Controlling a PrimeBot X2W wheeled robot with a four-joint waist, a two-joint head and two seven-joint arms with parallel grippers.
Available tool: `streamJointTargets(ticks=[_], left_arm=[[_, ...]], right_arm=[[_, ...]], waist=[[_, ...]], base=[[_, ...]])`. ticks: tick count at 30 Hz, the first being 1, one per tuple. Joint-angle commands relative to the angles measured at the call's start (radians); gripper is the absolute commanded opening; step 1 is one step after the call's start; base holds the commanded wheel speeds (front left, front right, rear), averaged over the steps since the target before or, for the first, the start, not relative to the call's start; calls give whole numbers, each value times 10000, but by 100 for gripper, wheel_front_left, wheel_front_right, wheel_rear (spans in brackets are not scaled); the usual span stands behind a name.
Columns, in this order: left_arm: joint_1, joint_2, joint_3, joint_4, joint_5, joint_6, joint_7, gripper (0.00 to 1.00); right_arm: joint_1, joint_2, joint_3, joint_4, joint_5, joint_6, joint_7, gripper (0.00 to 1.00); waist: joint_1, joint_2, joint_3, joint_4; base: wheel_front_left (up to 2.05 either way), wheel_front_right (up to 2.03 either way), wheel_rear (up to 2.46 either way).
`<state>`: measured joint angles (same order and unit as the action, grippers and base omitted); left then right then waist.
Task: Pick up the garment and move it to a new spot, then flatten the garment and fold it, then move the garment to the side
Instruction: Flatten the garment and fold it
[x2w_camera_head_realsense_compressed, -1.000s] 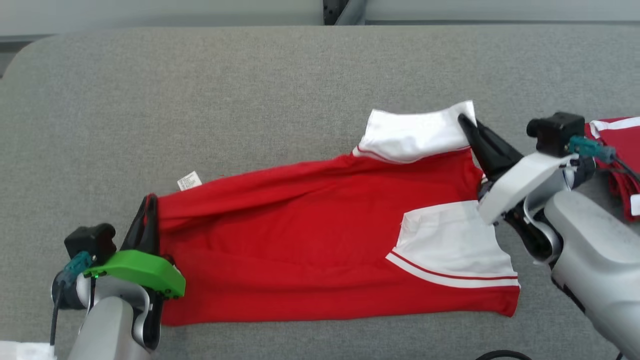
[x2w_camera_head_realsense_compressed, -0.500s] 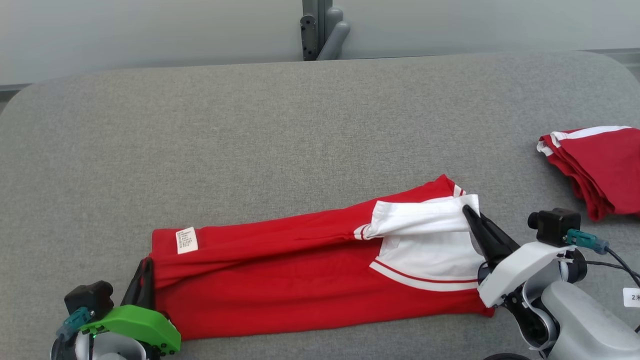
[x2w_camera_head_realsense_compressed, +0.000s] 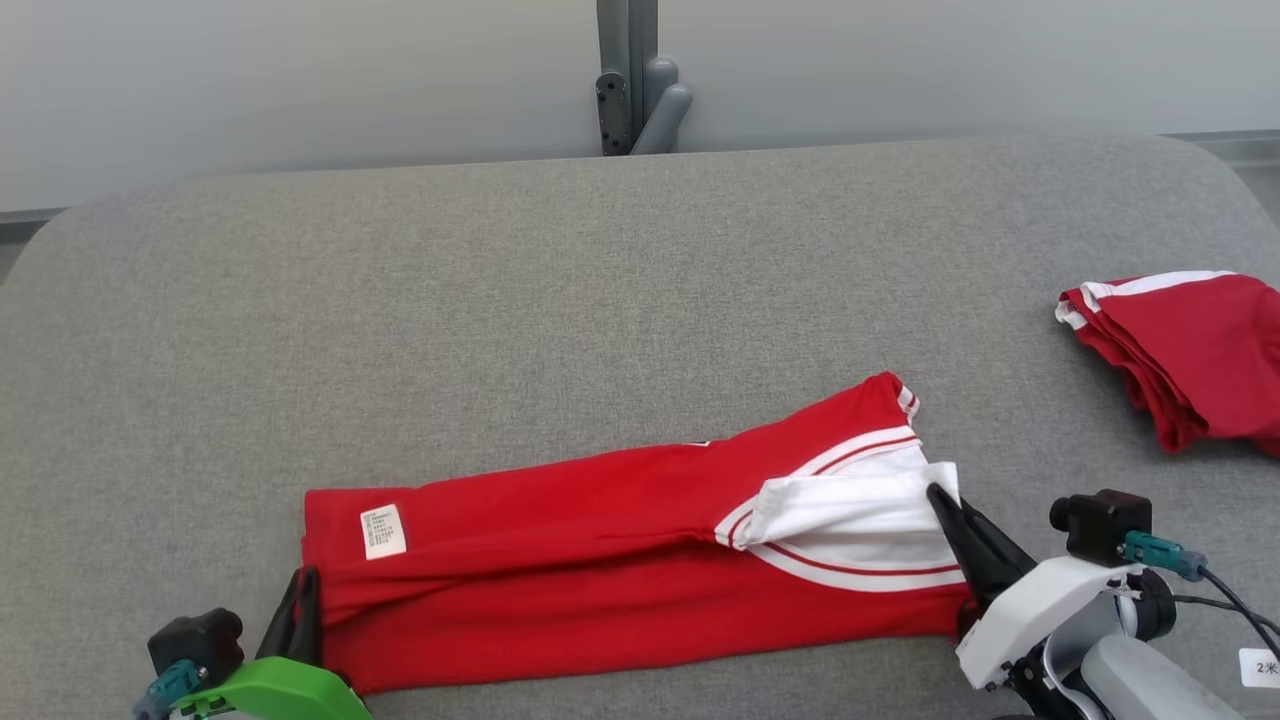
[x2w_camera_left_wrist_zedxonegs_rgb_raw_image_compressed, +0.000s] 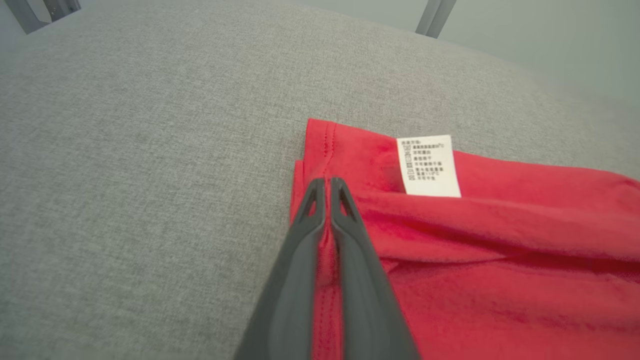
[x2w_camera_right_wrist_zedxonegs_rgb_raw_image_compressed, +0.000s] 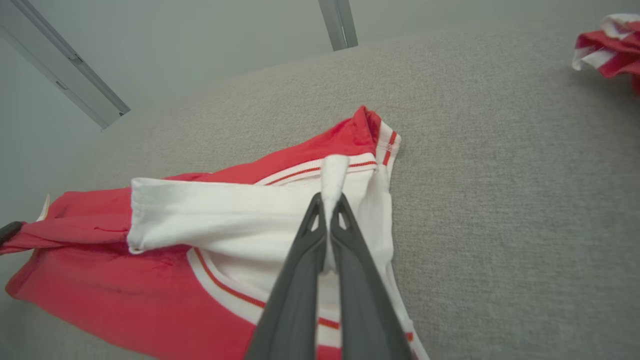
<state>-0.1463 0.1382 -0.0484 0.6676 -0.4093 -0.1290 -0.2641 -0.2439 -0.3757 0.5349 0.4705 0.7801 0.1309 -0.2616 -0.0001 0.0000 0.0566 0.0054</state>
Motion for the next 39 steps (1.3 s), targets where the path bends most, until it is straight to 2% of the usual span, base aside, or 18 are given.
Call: streamJointTargets(ticks=[1,2,3,4,8,12,16,21,30,36,39], left_arm=[[194,-44,15,78,141,-21,6,45],[226,-73,58,105,198,-19,6,85],[271,-92,145,129,252,-19,4,100],[342,-94,282,86,381,-19,6,100],[765,-261,599,-226,867,98,6,100],[1395,-507,1295,-1153,1420,489,4,100],[1879,-703,1675,-1851,1923,532,6,100],[1983,-813,1801,-1994,2191,430,6,100],[1669,-860,1380,-2310,2157,494,6,100],[1467,-856,1028,-2274,1963,619,5,100],[1388,-858,886,-2135,1753,510,5,100]], right_arm=[[164,22,28,116,-99,-6,-42,8],[199,69,-38,196,-81,-6,-42,37],[240,92,-110,291,-83,-6,-43,78],[290,117,-183,371,-142,-6,-43,100],[469,309,-734,328,-354,-6,-42,100],[983,606,-1565,59,-801,-5,-36,100],[1345,866,-1998,-65,-1221,-5,-36,100],[1488,1149,-2214,205,-1543,-5,-36,100],[421,1483,-2270,1494,-1874,-5,-36,100],[-518,1768,-2151,3034,-2098,-5,-26,100],[-907,1949,-1937,3735,-1952,-5,125,100]], waist=[[1,0,-21,19],[1,0,-41,13],[1,0,-74,4],[1,0,-130,1],[1,0,-323,-13],[1,0,-533,-4],[1,0,-702,91],[1,0,-758,203],[1,0,-232,447],[1,0,63,737],[1,0,178,880]], base=[[0,0,0],[0,0,0],[0,0,0],[0,0,0],[0,0,0],[0,0,0],[0,0,0],[0,0,0],[0,0,0],[0,0,0],[0,0,0]])
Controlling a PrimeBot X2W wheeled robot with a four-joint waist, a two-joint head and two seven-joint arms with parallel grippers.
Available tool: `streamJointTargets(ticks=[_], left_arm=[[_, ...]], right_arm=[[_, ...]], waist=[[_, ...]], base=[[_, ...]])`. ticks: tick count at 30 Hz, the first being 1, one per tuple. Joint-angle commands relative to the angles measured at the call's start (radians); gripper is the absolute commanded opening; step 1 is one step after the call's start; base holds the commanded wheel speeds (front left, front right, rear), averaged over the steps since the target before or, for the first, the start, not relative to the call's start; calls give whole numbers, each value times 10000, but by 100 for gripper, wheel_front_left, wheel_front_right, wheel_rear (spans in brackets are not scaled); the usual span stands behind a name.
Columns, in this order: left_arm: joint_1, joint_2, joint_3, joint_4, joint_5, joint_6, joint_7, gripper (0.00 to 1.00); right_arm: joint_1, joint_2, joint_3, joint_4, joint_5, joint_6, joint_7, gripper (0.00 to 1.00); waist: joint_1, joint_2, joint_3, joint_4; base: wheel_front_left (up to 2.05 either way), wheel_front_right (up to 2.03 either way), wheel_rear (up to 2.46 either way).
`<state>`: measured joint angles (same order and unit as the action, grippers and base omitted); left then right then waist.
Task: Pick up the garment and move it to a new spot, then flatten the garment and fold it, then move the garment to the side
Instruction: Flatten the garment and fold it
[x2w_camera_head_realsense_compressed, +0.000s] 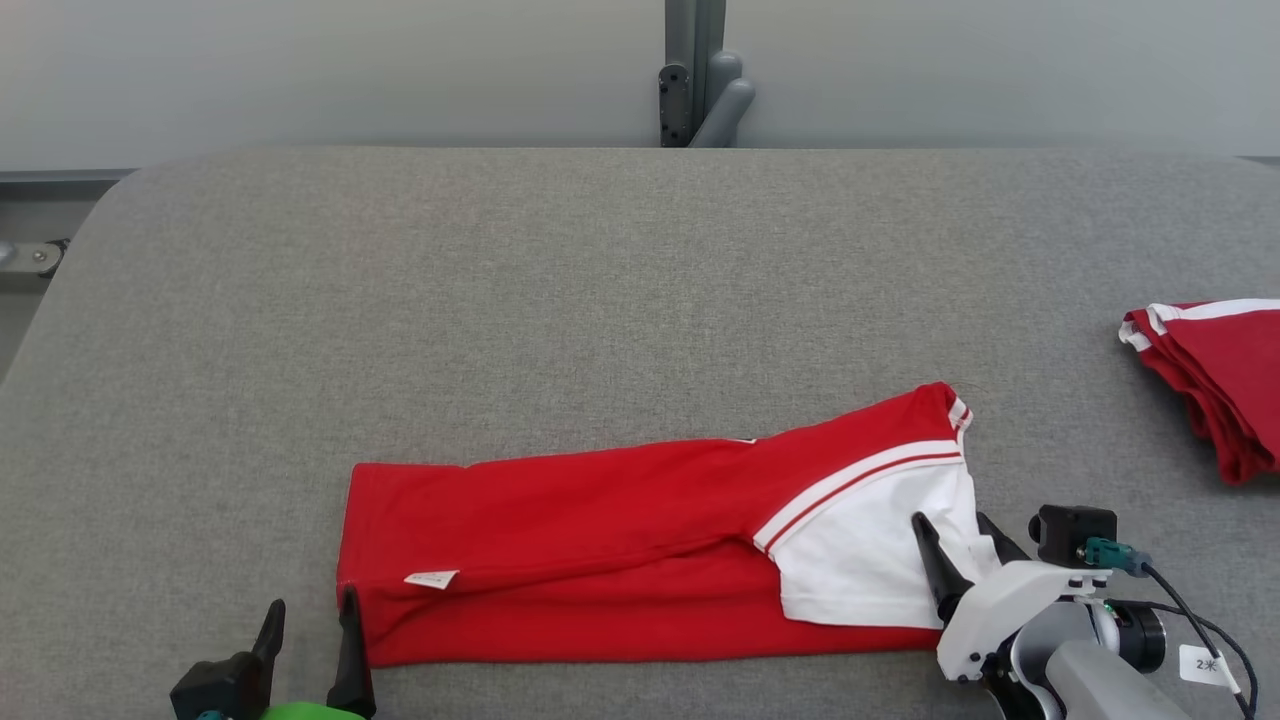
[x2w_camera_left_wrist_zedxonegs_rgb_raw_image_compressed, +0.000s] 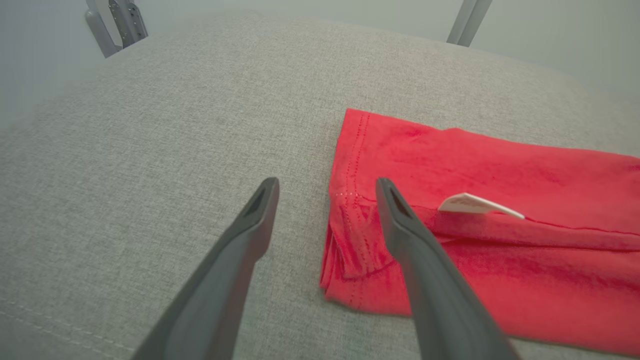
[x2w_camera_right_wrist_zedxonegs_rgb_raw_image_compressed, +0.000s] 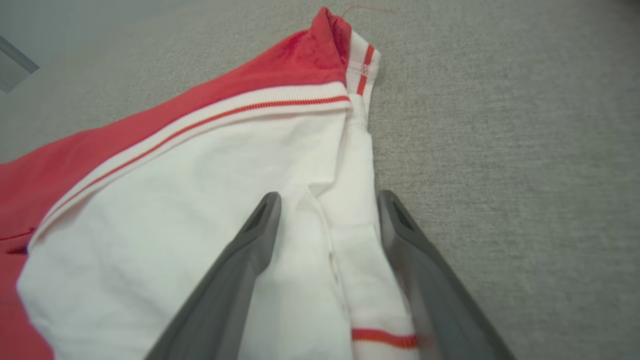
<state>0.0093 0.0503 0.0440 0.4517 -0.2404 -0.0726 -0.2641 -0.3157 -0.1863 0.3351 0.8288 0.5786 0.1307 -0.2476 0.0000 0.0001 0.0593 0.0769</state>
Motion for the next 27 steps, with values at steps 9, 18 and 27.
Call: streamJointTargets(ticks=[9,18,27], left_arm=[[-318,25,65,144,107,-134,6,100],[-441,24,8,203,123,-176,6,100],[-329,24,-129,169,28,-153,5,100]], right_arm=[[-517,525,643,1399,538,5,87,79],[-705,245,1320,1155,1335,-3,-34,0],[-699,-649,-607,900,1368,-11,-157,0]], waist=[[0,-1,388,302],[0,-1,443,254],[0,-1,393,255]], base=[[0,0,0],[0,0,0],[0,0,0]])
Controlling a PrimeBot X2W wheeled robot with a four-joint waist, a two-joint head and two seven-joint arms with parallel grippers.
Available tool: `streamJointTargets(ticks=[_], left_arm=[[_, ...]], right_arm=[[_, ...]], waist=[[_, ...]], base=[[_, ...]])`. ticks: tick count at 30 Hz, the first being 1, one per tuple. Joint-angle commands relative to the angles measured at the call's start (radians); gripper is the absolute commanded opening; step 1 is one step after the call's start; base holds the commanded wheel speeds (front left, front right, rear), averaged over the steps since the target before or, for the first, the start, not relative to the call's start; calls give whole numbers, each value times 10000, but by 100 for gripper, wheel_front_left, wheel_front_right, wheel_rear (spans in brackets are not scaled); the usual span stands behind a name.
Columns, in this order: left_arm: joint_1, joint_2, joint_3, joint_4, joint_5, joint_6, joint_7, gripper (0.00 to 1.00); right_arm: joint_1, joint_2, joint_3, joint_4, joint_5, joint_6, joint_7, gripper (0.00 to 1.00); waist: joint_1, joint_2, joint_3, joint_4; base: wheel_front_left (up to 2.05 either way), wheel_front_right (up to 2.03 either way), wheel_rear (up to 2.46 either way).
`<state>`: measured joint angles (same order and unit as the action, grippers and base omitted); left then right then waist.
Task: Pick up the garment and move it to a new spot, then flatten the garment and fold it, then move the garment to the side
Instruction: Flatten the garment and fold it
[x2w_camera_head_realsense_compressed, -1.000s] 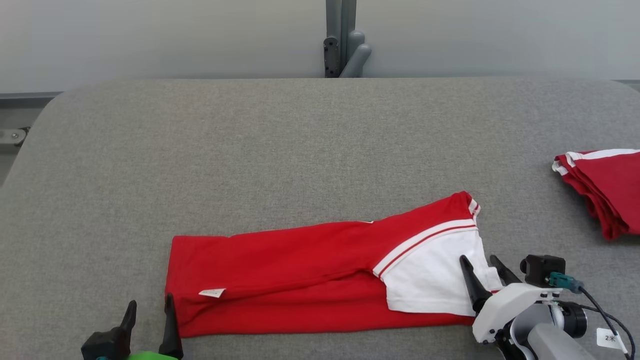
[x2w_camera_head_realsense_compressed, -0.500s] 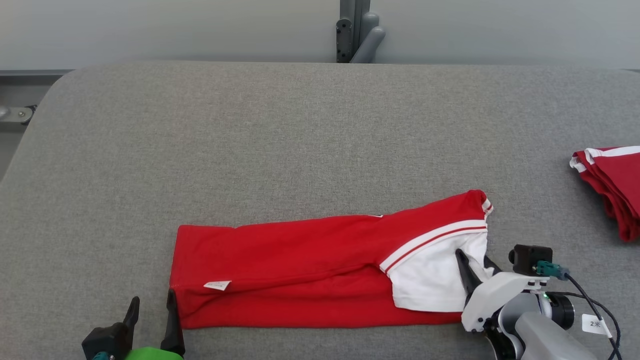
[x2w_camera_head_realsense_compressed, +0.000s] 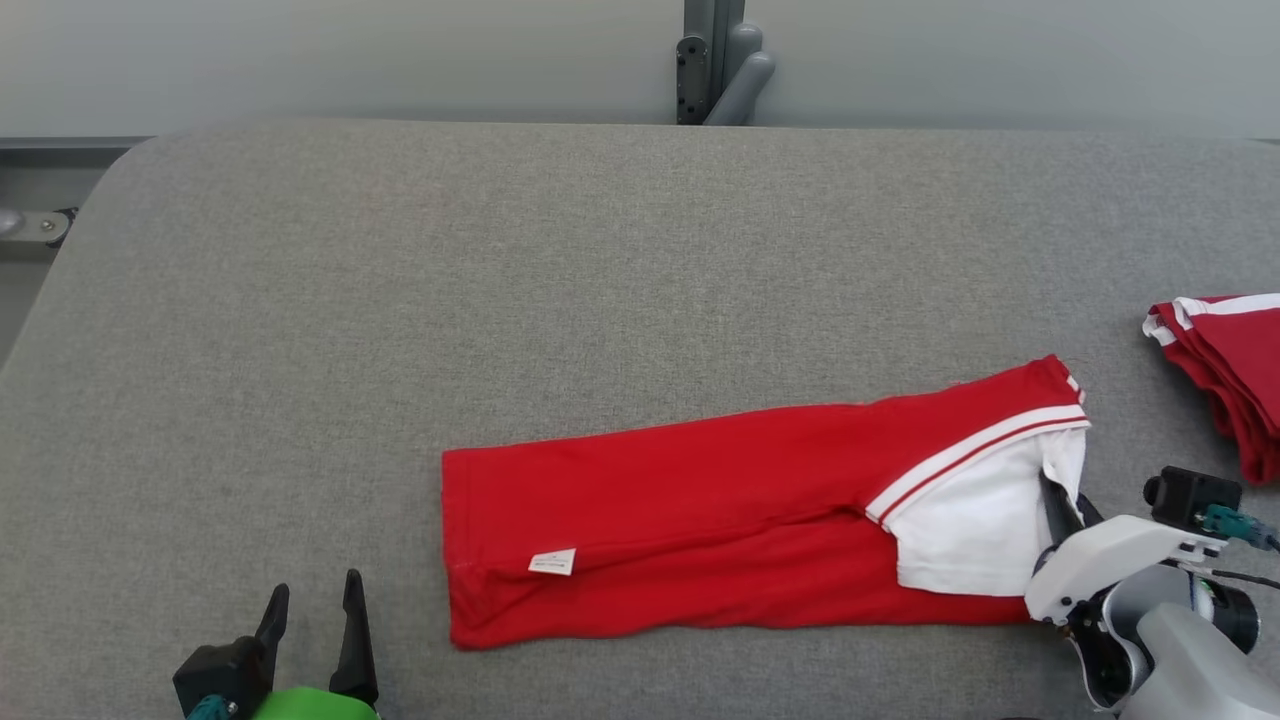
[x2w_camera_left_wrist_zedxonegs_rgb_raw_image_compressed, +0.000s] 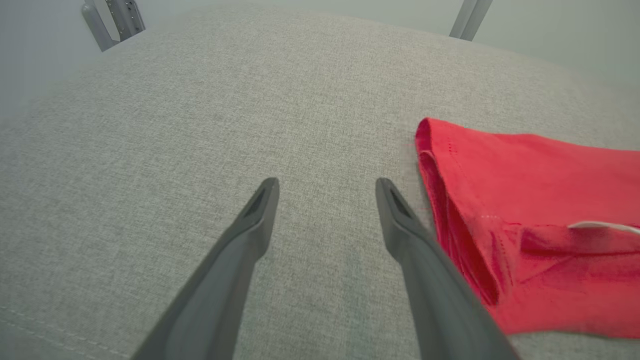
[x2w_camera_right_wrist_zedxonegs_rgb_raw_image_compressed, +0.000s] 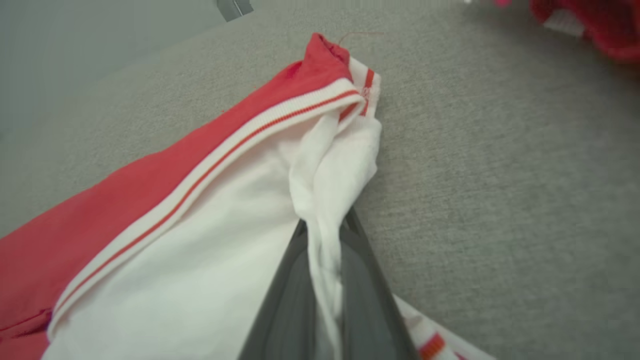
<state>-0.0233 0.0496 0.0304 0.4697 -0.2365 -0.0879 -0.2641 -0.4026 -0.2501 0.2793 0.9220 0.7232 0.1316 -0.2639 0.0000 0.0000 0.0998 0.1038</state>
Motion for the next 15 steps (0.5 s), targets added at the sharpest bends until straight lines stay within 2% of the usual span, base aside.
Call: streamJointTargets(ticks=[1,5,7,11,15], left_arm=[[44,33,15,-11,-38,9,6,100],[156,31,-22,67,-112,-43,6,100],[171,31,-68,98,-137,-53,6,100],[269,33,-182,162,-133,-76,6,100],[313,31,-313,271,-174,-114,5,100]], right_arm=[[242,-60,-343,-103,-199,-20,3,0],[607,-137,-1585,-731,-974,-20,-10,0],[756,39,-1654,-1292,-1262,-19,-11,0],[1101,285,-788,-2743,-1676,-13,-10,0],[1302,364,859,-3985,-1554,-11,67,0]], waist=[[0,0,-35,-44],[0,0,-131,-279],[0,0,-192,-388],[0,0,-381,-636],[0,0,-587,-802]], base=[[0,0,0],[0,0,0],[0,0,0],[0,0,0],[0,0,0]])
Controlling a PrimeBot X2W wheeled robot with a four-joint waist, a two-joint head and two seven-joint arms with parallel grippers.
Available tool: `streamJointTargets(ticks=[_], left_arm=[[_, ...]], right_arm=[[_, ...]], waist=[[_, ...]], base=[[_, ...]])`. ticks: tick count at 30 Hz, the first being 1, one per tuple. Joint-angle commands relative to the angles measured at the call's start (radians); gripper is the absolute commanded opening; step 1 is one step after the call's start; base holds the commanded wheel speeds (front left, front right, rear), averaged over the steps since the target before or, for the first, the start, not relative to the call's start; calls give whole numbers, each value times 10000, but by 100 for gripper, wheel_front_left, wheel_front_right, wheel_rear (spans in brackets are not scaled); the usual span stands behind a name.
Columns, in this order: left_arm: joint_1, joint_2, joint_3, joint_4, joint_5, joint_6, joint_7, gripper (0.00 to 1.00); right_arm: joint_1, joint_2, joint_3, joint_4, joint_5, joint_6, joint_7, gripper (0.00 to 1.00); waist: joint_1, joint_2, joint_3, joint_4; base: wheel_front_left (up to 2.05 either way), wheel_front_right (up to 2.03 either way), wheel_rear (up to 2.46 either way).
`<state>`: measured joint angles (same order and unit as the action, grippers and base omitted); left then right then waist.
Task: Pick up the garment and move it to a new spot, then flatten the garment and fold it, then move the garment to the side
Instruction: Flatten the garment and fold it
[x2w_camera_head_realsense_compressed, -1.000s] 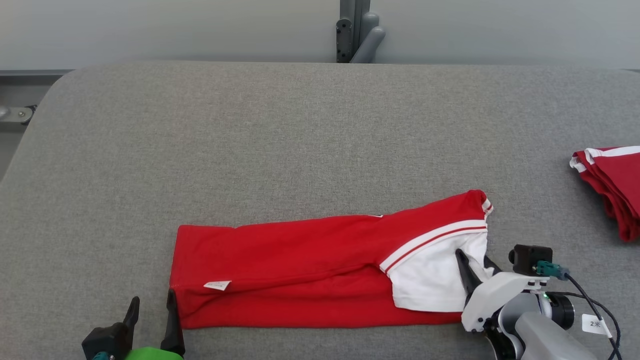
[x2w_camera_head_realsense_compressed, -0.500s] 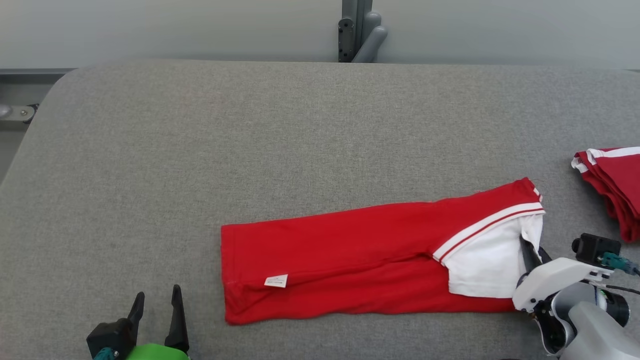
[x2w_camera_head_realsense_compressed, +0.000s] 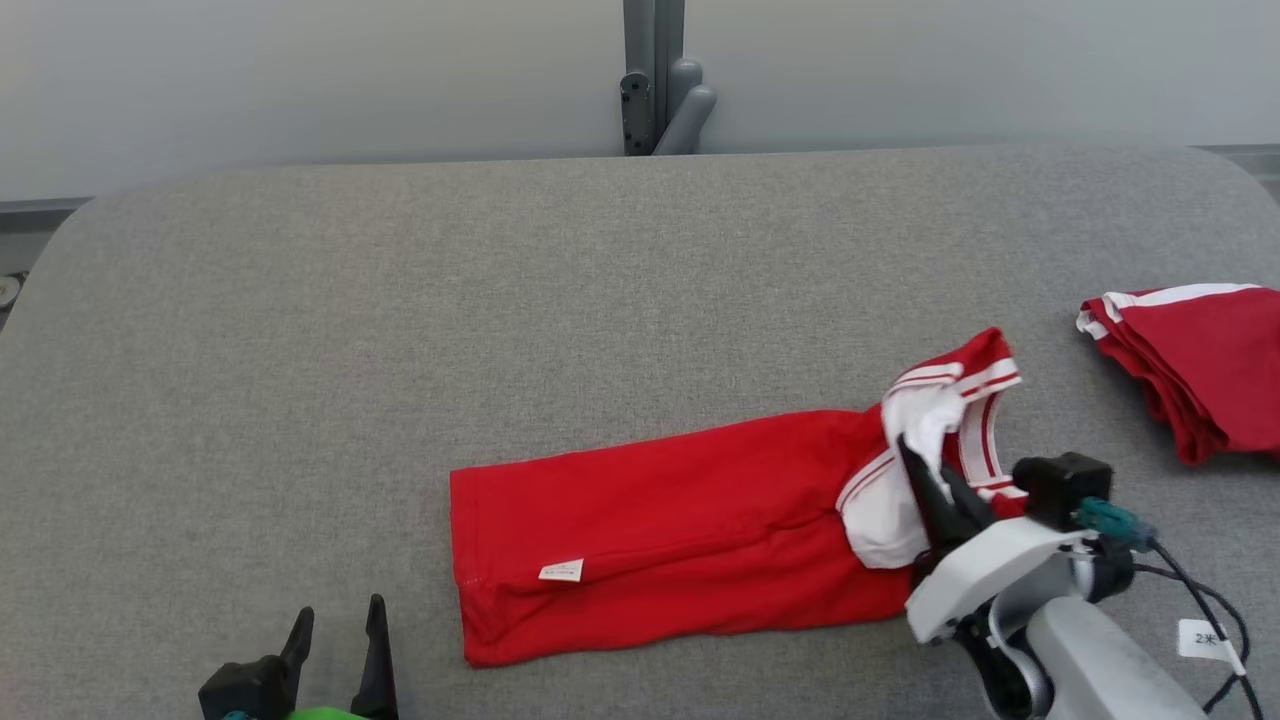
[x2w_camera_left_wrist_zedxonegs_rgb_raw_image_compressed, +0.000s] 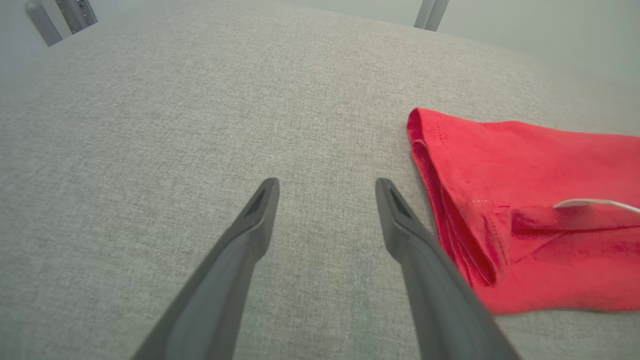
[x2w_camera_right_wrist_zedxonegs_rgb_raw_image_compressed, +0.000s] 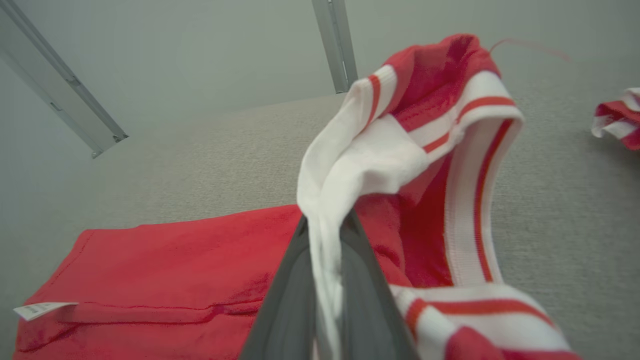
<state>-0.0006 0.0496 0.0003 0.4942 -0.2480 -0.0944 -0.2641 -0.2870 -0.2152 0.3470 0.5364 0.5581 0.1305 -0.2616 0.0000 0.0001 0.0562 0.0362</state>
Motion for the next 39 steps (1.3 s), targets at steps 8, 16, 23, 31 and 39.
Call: streamJointTargets(ticks=[8,16,23,31,39], left_arm=[[-94,33,-850,140,-170,-102,6,100],[-286,31,-1651,261,-364,-149,5,100],[-304,28,-2062,356,-568,-43,7,100],[-66,26,-1934,346,-726,59,7,100],[-57,28,-1610,84,-596,105,7,100]], right_arm=[[-315,150,3129,-1483,818,0,944,0],[-1401,708,4652,-696,868,-1,1286,0],[-2415,1085,4819,1299,658,1,969,85],[-3191,1480,5291,2046,1392,-1,246,100],[-2899,956,4002,1021,1821,-1,-31,100]], waist=[[0,-1,-248,415],[0,-1,-56,1846],[0,-1,221,3192],[0,-1,237,3259],[0,-1,-59,2361]], base=[[0,0,0],[0,0,0],[0,0,0],[0,0,0],[0,0,0]])
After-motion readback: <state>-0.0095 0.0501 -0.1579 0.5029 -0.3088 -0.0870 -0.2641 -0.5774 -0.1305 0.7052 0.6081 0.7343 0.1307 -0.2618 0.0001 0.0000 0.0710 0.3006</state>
